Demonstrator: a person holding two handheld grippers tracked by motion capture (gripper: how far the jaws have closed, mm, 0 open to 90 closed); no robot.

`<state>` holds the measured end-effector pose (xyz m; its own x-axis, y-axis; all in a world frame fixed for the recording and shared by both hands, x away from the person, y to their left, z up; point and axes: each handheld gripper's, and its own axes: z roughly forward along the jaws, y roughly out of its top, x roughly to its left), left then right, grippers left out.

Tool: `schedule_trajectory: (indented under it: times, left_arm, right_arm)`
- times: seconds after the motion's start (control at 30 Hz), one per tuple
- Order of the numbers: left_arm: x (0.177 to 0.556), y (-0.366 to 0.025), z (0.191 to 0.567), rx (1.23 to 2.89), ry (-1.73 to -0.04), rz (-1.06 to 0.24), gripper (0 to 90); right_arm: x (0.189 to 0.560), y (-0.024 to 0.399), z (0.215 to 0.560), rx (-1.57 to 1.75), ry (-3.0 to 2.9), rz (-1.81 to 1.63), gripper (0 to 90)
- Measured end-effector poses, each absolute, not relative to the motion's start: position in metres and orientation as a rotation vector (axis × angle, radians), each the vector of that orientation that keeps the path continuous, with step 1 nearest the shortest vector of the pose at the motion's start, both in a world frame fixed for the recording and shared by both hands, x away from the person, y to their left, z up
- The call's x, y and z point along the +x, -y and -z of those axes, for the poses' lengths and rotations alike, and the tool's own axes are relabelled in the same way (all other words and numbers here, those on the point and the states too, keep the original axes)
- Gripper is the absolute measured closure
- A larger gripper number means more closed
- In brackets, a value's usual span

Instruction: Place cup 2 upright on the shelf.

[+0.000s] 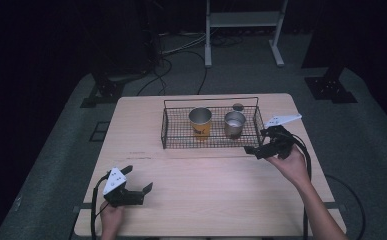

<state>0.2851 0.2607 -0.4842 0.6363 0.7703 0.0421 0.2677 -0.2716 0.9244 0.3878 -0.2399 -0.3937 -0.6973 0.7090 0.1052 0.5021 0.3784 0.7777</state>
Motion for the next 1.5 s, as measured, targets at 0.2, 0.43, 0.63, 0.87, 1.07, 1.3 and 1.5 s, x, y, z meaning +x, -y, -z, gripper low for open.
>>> schedule_trajectory:
  times: [0.2,0.43,0.63,0.87,1.07,1.3,1.5]
  left_arm:
    - [0.285,-0.261,0.484,1.833,-0.832,-0.614,0.0]
    - [0.285,-0.261,0.484,1.832,-0.833,-0.614,0.0]
    - [0.285,-0.261,0.484,1.833,-0.833,-0.614,0.0]
    - [0.285,-0.260,0.484,1.834,-0.832,-0.615,0.0]
    - [0.285,-0.260,0.484,1.835,-0.830,-0.615,0.0]
    - [0.285,-0.260,0.484,1.834,-0.830,-0.615,0.0]
    - [0.285,-0.260,0.484,1.834,-0.830,-0.615,0.0]
  right_arm:
    - [0.380,0.245,0.400,1.093,-2.394,-1.216,0.2]
    - [0.373,0.249,0.405,1.092,-2.390,-1.211,0.3]
    - [0.369,0.256,0.412,1.117,-2.381,-1.219,0.3]
    - [0.361,0.260,0.415,1.120,-2.373,-1.228,0.3]
    - [0.354,0.263,0.420,1.133,-2.369,-1.228,0.3]
    - [0.347,0.264,0.426,1.123,-2.374,-1.217,0.3]
    - [0.342,0.264,0.430,1.123,-2.378,-1.210,0.3]
